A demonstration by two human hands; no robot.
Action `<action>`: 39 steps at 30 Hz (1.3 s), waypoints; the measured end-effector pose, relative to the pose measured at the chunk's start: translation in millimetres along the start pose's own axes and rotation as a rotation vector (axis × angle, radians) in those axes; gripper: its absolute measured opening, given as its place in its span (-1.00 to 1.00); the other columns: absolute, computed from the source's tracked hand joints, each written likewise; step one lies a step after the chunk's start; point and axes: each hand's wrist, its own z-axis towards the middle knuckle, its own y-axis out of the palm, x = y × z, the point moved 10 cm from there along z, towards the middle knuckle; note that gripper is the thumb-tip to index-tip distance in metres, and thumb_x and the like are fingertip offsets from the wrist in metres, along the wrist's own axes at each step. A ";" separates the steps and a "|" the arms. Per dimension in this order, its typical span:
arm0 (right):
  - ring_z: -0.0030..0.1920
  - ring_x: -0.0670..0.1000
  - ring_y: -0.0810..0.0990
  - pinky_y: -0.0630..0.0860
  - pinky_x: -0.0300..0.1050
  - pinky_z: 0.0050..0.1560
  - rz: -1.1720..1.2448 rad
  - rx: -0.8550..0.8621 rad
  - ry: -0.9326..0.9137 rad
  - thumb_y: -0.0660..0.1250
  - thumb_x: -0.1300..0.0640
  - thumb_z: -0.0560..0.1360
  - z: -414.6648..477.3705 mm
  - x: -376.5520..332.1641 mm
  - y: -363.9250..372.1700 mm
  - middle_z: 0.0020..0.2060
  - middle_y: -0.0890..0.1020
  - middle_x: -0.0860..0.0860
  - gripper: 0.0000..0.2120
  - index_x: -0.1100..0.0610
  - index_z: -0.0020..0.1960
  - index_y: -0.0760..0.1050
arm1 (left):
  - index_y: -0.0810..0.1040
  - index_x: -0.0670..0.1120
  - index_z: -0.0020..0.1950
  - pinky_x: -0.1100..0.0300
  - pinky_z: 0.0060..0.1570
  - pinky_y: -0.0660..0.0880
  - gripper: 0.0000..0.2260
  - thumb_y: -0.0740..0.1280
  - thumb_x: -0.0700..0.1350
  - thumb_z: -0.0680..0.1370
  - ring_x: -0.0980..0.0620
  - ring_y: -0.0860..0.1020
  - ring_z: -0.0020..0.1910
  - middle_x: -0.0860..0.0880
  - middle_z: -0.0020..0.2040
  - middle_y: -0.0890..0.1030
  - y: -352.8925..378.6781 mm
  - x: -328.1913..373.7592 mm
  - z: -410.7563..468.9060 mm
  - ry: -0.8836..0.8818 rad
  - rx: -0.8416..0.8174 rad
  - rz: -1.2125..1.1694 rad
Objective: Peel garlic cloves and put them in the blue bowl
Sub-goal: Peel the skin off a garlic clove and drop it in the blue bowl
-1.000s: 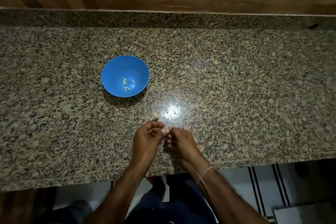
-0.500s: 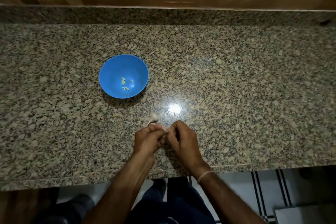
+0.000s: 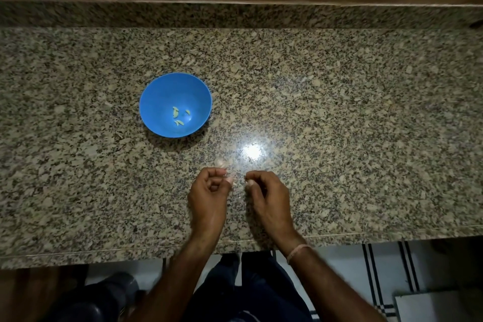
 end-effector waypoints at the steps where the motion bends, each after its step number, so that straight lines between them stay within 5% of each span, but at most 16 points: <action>1: 0.00 -0.18 0.65 0.55 -0.35 0.01 0.045 -0.020 0.009 0.42 0.18 0.61 -1.3 -3.0 2.3 -0.03 0.69 -0.08 -0.90 0.11 0.12 0.66 | 0.60 0.07 0.01 0.14 -0.11 0.62 -0.84 0.52 -0.16 0.55 0.07 0.67 -0.16 0.06 -0.17 0.69 0.1 0.5 -0.5 0.002 0.002 -0.012; 4: -0.12 -0.13 0.69 0.60 -0.29 -0.08 0.174 -0.063 0.103 0.53 0.12 0.54 -3.7 -2.1 10.4 -0.17 0.73 -0.07 -0.92 0.11 -0.02 0.69 | 0.58 0.01 0.03 0.09 -0.09 0.65 -0.82 0.51 -0.21 0.55 0.02 0.70 -0.14 0.01 -0.18 0.71 6.2 -4.6 -2.8 -0.039 -0.030 -0.086; 10: -0.16 -0.11 0.70 0.61 -0.26 -0.11 0.198 -0.010 0.111 0.48 0.21 0.55 -3.5 2.2 1.0 -0.23 0.73 -0.09 -0.94 0.09 -0.08 0.69 | 0.63 -0.17 0.02 0.19 -0.20 0.60 -0.89 0.47 -0.32 0.54 0.00 0.66 -0.17 -0.12 -0.14 0.71 19.3 -31.9 -9.7 -0.404 -0.105 -0.459; 15: -0.14 -0.07 0.71 0.66 -0.13 -0.07 0.210 -0.004 0.121 0.46 0.21 0.56 -4.3 8.0 -2.4 -0.20 0.73 -0.07 -0.93 0.09 -0.09 0.68 | 0.73 0.04 0.04 0.09 0.03 0.66 -0.85 0.44 -0.20 0.59 0.15 0.70 -0.02 0.09 -0.04 0.74 13.6 -11.3 -8.4 -0.029 -0.139 0.079; 25: -0.17 -0.04 0.70 0.63 -0.11 -0.11 0.213 -0.050 0.096 0.45 0.11 0.60 -4.5 7.0 8.5 -0.24 0.72 -0.03 -0.87 0.10 -0.11 0.69 | 0.62 0.17 -0.08 -0.05 -0.13 0.60 -0.90 0.38 0.15 0.57 0.06 0.63 -0.03 0.14 -0.08 0.66 1.6 7.9 -3.2 0.236 -0.118 0.276; 33: 0.02 -0.14 0.70 0.66 -0.07 0.12 0.140 -0.018 0.058 0.42 0.27 0.59 -0.7 9.8 0.0 -0.07 0.74 -0.13 -0.85 0.07 0.05 0.71 | 0.57 0.18 -0.02 0.07 -0.19 0.60 -0.80 0.45 -0.15 0.58 0.07 0.62 -0.11 0.01 -0.02 0.64 -70.4 -18.9 24.0 0.165 0.131 0.362; 39: 0.06 -0.09 0.71 0.66 0.00 0.17 0.139 0.040 0.061 0.41 0.26 0.59 0.0 18.2 -15.7 -0.02 0.74 -0.10 -0.85 0.09 0.10 0.70 | 0.57 -0.05 0.15 0.07 -0.09 0.53 -0.74 0.52 -0.21 0.52 0.00 0.50 0.07 0.02 0.07 0.51 -54.2 11.8 -5.6 0.434 0.084 0.489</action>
